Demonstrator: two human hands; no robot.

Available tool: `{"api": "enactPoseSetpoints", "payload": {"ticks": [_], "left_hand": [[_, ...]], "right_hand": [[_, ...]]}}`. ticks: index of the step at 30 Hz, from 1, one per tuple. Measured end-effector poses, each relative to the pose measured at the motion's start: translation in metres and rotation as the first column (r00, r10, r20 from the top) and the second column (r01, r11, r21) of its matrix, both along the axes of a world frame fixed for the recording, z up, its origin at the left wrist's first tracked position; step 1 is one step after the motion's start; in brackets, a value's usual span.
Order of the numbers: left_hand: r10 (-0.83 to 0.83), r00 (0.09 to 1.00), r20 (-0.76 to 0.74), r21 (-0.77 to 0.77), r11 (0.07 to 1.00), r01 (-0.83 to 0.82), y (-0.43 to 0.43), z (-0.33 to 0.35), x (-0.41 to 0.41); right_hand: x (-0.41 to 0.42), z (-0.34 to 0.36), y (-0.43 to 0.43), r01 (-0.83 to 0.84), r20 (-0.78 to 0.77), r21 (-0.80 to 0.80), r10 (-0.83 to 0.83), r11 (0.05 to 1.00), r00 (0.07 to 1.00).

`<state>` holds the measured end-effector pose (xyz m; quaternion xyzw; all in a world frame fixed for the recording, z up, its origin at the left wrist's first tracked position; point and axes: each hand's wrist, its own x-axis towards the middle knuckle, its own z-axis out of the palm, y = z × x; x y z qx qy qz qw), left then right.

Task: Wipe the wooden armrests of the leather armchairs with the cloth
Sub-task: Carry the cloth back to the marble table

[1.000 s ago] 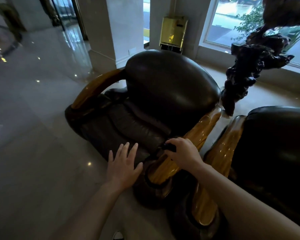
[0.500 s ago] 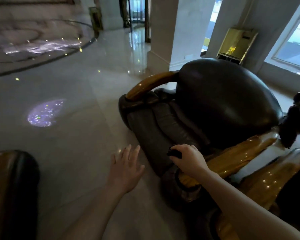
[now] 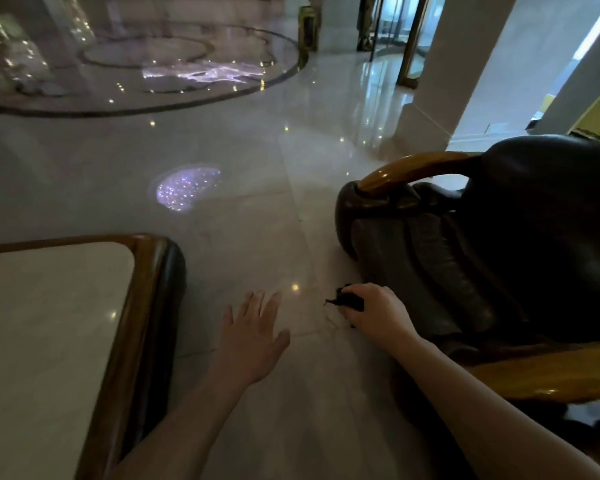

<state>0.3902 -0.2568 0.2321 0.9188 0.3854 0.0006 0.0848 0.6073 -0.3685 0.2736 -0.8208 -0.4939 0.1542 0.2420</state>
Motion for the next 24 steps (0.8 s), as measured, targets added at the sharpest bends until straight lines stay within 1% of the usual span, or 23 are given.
{"api": "enactPoseSetpoints", "payload": {"ticks": [5, 8, 12, 15, 19, 24], "left_hand": [[0.103, 0.995, 0.008, -0.011, 0.995, -0.103, 0.023, 0.003, -0.07], [0.19, 0.982, 0.011, -0.046, 0.981, -0.189, 0.031, 0.0, -0.105], [0.279, 0.96, -0.035, -0.018, 0.96, -0.279, 0.045, -0.01, -0.143], [0.343, 0.939, -0.039, -0.047, 0.938, -0.344, 0.053, -0.016, -0.162], [0.459, 0.888, -0.022, -0.069, 0.885, -0.46, 0.067, -0.023, -0.179], [0.583, 0.811, -0.04, -0.077, 0.808, -0.584, 0.088, -0.033, -0.192]], "right_hand": [[-0.058, -0.003, 0.047, -0.097, -0.028, 0.013, 0.097, 0.995, 0.995], [-0.086, -0.006, 0.073, -0.15, -0.035, -0.009, 0.149, 0.989, 0.988], [-0.113, -0.009, 0.111, -0.261, -0.033, -0.035, 0.26, 0.965, 0.965], [-0.127, -0.011, 0.135, -0.332, -0.008, -0.036, 0.332, 0.943, 0.943], [-0.144, -0.014, 0.172, -0.445, -0.016, -0.038, 0.445, 0.894, 0.895], [-0.159, -0.025, 0.219, -0.577, -0.088, -0.035, 0.573, 0.816, 0.815]]}}
